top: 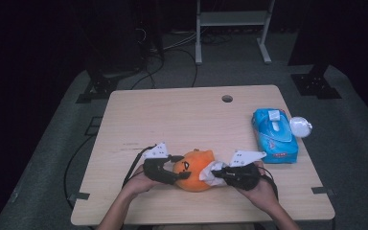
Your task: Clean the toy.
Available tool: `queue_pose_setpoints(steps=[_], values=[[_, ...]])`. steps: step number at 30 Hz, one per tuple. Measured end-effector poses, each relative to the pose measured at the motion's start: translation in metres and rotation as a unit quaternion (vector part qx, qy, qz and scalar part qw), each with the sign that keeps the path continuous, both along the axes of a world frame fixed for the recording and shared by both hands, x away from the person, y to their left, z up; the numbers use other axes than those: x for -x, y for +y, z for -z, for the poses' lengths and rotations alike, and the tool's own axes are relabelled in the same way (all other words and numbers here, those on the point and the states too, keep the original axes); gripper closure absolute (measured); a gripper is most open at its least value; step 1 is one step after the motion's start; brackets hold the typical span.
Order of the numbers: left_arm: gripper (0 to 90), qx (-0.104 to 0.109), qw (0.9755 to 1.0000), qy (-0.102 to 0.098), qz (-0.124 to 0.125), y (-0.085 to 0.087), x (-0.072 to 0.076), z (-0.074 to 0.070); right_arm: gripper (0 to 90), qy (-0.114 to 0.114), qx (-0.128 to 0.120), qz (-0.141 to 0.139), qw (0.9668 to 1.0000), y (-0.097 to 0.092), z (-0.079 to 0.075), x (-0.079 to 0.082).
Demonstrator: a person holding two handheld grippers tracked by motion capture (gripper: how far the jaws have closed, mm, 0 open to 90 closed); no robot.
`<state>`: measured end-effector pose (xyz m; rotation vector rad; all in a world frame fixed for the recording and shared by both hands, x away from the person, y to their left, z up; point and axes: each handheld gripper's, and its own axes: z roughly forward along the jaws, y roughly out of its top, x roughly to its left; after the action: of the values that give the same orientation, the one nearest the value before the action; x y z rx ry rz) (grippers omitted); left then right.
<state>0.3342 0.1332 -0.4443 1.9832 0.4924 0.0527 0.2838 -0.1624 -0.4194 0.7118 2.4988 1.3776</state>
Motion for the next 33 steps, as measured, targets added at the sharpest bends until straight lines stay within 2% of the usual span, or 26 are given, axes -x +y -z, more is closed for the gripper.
queue_pose_setpoints(steps=[3, 5, 6, 8, 10, 12, 15, 16, 18, 20, 22, 25, 27, 30, 33], values=[[31.9, 0.003, 1.0, -0.001, -0.007, -0.004, 0.0, 0.0, 84.0, -0.009, 0.011, -0.028, 0.9995, 0.016, 0.001, 0.006], [31.9, -0.001, 1.0, -0.003, -0.007, -0.004, 0.001, 0.001, 84.1, -0.016, 0.026, -0.031, 0.999, 0.021, 0.004, 0.006], [32.0, 0.0, 1.0, -0.001, -0.008, -0.003, 0.001, 0.001, 84.1, -0.01, 0.018, -0.033, 0.9992, 0.019, 0.004, 0.004], [32.2, 0.001, 1.0, 0.0, -0.008, -0.001, 0.0, 0.002, 84.2, -0.011, 0.017, -0.022, 0.9996, 0.012, 0.003, 0.001], [32.4, 0.002, 1.0, 0.003, -0.005, 0.001, -0.001, 0.004, 83.7, -0.012, 0.015, 0.0, 0.9998, 0.003, 0.002, -0.004], [31.8, 0.004, 1.0, 0.0, -0.005, 0.002, -0.002, 0.005, 83.5, 0.001, 0.001, 0.018, 0.9998, -0.004, 0.003, -0.009], [23.7, 0.0, 1.0, -0.001, -0.009, 0.0, -0.001, 0.001, 83.6, 0.001, 0.008, 0.017, 0.9998, -0.003, 0.005, -0.009], [19.0, 0.005, 0.9999, 0.004, -0.011, 0.0, 0.0, -0.002, 83.7, -0.001, 0.013, 0.014, 0.9998, 0.0, 0.005, -0.008], [18.3, 0.016, 0.9998, 0.001, -0.01, -0.001, 0.001, -0.006, 83.7, -0.002, 0.018, 0.008, 0.9998, 0.002, 0.006, -0.005], [21.2, 0.006, 1.0, -0.001, -0.001, -0.003, 0.002, -0.004, 83.8, 0.003, 0.016, -0.001, 0.9999, 0.003, 0.007, -0.001], [22.2, 0.009, 0.9999, 0.005, 0.002, -0.002, 0.002, -0.001, 83.8, 0.002, 0.026, -0.011, 0.9996, 0.006, 0.008, 0.004], [26.7, -0.002, 0.9999, -0.01, 0.014, -0.001, 0.004, 0.001, 83.7, 0.004, 0.031, -0.027, 0.9991, 0.008, 0.008, 0.008], [29.1, -0.002, 0.9999, -0.009, 0.014, -0.003, 0.004, 0.002, 83.9, -0.006, 0.025, -0.023, 0.9994, 0.007, 0.005, 0.009], [32.4, -0.006, 0.999, -0.029, 0.034, -0.008, 0.008, 0.001, 83.9, -0.015, 0.004, -0.013, 0.9998, 0.008, -0.002, 0.008], [34.5, -0.012, 0.9981, -0.04, 0.046, -0.01, 0.009, 0.002, 83.8, -0.017, 0.0, 0.0, 0.9999, 0.009, -0.002, 0.002]])
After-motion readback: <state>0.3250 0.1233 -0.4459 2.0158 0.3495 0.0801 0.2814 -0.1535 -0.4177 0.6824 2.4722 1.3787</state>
